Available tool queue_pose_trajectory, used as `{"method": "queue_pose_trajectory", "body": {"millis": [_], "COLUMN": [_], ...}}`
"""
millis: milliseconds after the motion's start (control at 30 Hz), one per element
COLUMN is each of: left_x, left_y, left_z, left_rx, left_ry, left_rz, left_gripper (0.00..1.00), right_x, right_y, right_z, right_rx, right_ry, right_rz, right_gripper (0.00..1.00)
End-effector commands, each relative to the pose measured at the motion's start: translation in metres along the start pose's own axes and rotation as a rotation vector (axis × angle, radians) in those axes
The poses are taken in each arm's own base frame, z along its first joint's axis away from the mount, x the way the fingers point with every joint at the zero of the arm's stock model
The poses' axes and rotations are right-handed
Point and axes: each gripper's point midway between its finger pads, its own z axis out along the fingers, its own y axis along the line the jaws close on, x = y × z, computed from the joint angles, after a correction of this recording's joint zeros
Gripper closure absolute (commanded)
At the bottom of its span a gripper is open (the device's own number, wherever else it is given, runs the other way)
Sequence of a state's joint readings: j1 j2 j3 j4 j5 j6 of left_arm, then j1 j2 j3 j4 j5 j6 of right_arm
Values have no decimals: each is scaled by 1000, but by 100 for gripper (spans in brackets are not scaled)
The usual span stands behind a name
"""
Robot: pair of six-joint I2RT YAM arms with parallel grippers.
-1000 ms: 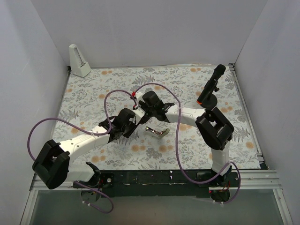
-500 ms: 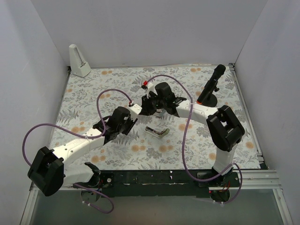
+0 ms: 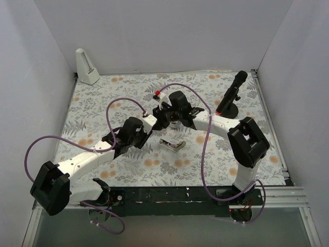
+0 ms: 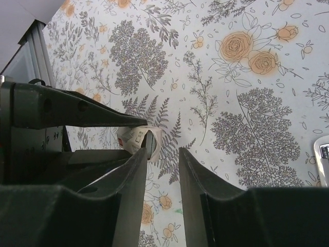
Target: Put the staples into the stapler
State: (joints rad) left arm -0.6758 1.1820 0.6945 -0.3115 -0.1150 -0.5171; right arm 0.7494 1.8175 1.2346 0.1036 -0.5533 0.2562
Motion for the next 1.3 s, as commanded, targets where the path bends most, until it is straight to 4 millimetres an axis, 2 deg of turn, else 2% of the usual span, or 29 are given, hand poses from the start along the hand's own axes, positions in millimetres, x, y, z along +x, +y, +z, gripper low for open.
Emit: {"method": "queue_pose_trajectory", "body": {"millis": [0, 267, 633, 1100, 1267], "left_x": [-15, -17, -16, -17, -17], "left_y": [-2, -3, -5, -7, -7], "left_z": [-8, -10, -8, -9, -9], "left_rx": [21, 28, 37, 48, 52], "left_ry": [-73, -83, -75, -75, -78], "left_rz": [-11, -11, -9, -7, -6], "left_gripper": [78, 78, 78, 78, 78], "right_x": [-1, 6, 5, 0, 8], "right_y": [7, 7, 17, 19, 12], "right_z": [4, 10, 15, 15, 18], "right_rx": [-22, -22, -57, -56, -35], "right_ry": [10, 46, 49, 30, 50], "right_rz": [6, 18, 43, 55, 67], "right_gripper": [60, 62, 64, 65, 74]}}
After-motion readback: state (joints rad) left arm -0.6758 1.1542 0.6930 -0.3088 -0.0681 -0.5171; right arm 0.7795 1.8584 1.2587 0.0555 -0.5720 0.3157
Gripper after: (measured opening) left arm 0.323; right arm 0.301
